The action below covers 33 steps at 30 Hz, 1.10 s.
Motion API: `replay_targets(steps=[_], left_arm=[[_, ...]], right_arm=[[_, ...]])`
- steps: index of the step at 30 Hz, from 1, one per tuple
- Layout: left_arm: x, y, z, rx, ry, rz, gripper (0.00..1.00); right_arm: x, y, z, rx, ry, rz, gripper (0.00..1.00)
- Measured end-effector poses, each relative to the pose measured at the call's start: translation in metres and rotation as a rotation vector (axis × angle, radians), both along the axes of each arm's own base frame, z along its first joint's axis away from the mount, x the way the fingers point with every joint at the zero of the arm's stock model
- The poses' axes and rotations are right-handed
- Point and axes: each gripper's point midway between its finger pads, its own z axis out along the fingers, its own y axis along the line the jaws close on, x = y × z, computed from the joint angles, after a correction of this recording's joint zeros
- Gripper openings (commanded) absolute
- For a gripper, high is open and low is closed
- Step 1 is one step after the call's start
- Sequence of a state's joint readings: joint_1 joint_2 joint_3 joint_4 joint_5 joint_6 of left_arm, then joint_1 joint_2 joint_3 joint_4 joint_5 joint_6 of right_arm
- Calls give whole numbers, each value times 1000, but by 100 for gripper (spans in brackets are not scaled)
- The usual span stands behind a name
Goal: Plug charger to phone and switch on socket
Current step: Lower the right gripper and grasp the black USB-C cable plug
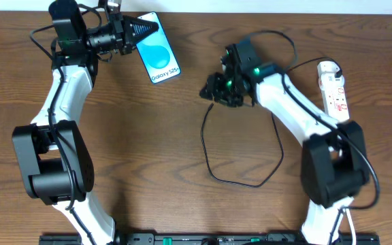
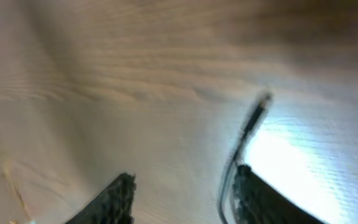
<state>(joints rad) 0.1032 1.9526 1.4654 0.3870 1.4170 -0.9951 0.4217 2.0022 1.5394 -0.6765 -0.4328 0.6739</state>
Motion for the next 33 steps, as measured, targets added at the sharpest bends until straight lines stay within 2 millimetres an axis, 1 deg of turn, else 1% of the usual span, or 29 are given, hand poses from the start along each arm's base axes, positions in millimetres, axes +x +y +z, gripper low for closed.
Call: replay_targets(steps=[2, 3, 5, 8, 9, 11, 20, 24, 29, 33], left_arm=[[0, 0, 0, 1, -2, 0, 7], [0, 0, 0, 1, -2, 0, 8], [0, 0, 0, 1, -4, 0, 7], [0, 0, 0, 2, -4, 0, 7], [0, 0, 0, 2, -4, 0, 7], [0, 0, 0, 2, -4, 0, 8], [-1, 0, -7, 0, 45, 2, 7], [0, 1, -11, 3, 70, 16, 8], [2, 1, -12, 6, 72, 28, 7], [3, 2, -12, 7, 70, 30, 7]], right_arm=[[4, 2, -5, -19, 25, 15, 41], [6, 3, -8, -25, 33, 22, 42], [5, 3, -18, -37, 54, 30, 40], [-1, -1, -30, -62, 96, 37, 34], [-3, -2, -33, -69, 105, 40, 30], [-3, -3, -38, -78, 112, 43, 26], [0, -8, -41, -113, 97, 33, 25], [0, -8, -42, -120, 94, 33, 27], [-1, -7, -42, -131, 89, 36, 26], [-3, -6, -49, -137, 102, 38, 24]])
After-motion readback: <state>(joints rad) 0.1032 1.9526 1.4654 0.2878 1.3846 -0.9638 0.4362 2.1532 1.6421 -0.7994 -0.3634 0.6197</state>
